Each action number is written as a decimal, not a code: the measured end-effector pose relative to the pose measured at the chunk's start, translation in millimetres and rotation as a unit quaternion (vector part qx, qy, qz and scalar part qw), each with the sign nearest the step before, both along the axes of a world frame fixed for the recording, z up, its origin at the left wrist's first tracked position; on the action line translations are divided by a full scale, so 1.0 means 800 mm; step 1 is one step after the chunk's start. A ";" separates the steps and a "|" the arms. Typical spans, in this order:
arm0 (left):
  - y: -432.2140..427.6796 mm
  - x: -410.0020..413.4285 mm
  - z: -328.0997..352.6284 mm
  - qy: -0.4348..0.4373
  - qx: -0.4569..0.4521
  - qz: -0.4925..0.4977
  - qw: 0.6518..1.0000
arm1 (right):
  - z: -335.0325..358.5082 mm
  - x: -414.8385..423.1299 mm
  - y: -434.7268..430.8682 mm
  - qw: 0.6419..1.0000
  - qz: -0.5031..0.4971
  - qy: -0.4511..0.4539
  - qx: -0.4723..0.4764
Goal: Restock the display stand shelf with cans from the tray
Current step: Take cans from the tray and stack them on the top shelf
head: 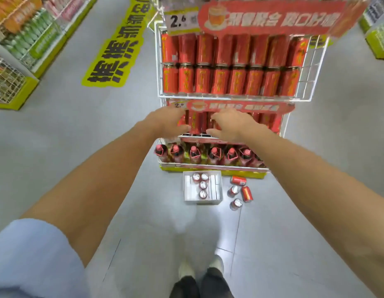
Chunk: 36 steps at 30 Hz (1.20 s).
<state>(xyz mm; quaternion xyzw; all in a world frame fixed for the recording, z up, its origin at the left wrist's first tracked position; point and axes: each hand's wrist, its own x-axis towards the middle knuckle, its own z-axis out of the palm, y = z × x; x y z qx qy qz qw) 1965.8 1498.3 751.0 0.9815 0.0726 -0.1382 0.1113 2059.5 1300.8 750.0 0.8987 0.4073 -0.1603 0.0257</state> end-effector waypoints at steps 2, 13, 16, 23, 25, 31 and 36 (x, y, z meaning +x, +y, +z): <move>-0.008 -0.001 -0.057 0.034 -0.008 0.011 0.999 | -0.067 -0.001 -0.009 0.999 0.001 0.032 -0.016; -0.047 -0.023 -0.420 0.160 -0.099 0.007 0.982 | -0.428 -0.019 -0.075 0.983 -0.040 0.155 -0.091; -0.044 -0.017 -0.518 0.162 -0.091 0.006 0.982 | -0.525 -0.013 -0.073 0.981 -0.050 0.157 -0.100; -0.018 0.023 -0.719 0.155 -0.052 0.002 0.987 | -0.732 0.024 -0.037 0.987 -0.050 0.135 -0.078; -0.010 0.037 -0.775 0.155 -0.042 0.008 0.987 | -0.787 0.035 -0.024 0.989 -0.047 0.126 -0.065; -0.005 0.070 -0.912 0.123 -0.048 0.030 0.991 | -0.923 0.061 0.004 0.992 -0.062 0.111 -0.028; 0.009 0.083 -0.997 0.083 -0.069 0.044 0.993 | -0.985 0.073 0.015 0.992 -0.085 0.088 0.003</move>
